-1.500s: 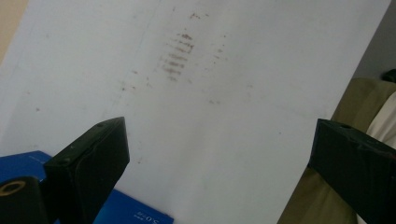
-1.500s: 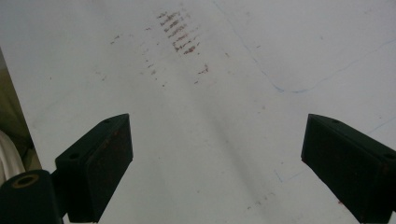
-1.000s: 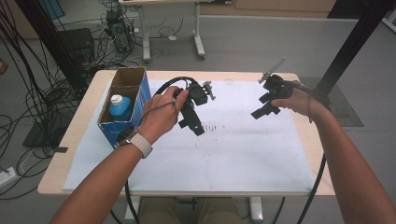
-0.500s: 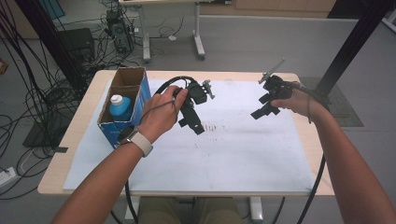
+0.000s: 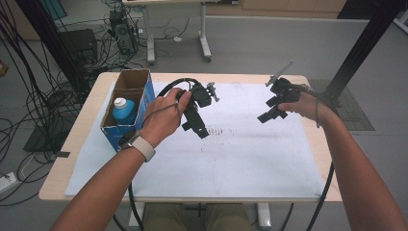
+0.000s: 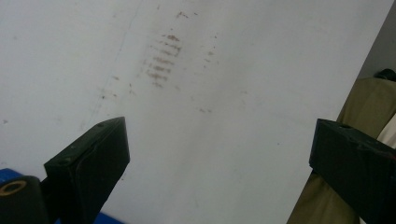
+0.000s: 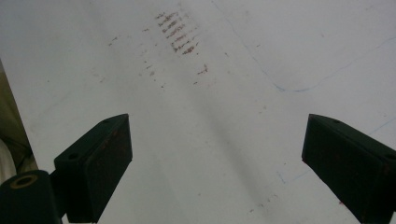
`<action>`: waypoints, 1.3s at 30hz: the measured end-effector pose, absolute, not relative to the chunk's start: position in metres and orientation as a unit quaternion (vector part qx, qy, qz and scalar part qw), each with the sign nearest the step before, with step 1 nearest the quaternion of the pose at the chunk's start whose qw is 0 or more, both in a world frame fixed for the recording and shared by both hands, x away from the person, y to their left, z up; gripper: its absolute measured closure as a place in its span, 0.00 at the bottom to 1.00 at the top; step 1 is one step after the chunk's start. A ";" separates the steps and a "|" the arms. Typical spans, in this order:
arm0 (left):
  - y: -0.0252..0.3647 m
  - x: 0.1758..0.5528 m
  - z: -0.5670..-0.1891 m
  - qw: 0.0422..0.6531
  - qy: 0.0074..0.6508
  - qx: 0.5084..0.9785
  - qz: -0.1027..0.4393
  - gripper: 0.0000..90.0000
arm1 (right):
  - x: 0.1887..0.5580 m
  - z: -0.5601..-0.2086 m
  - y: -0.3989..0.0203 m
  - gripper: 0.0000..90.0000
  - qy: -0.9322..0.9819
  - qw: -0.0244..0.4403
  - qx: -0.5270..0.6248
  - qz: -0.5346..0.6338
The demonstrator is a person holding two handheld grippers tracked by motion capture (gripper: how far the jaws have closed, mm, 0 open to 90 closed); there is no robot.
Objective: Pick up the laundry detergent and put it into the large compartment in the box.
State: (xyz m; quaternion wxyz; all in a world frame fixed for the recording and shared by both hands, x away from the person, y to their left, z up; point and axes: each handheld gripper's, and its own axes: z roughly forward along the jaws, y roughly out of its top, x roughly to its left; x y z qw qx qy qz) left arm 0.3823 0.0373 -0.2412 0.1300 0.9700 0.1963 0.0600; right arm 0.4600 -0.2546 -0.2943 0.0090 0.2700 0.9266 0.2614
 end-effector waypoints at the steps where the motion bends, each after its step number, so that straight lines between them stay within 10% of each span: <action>1: 0.037 0.382 -0.241 0.129 0.196 0.970 0.061 0.06 | 0.460 -0.294 -0.254 0.09 0.927 0.009 0.270 0.261; 39: 0.038 0.381 -0.241 0.128 0.198 0.970 0.066 0.06 | 0.457 -0.295 -0.255 0.10 0.927 0.009 0.270 0.261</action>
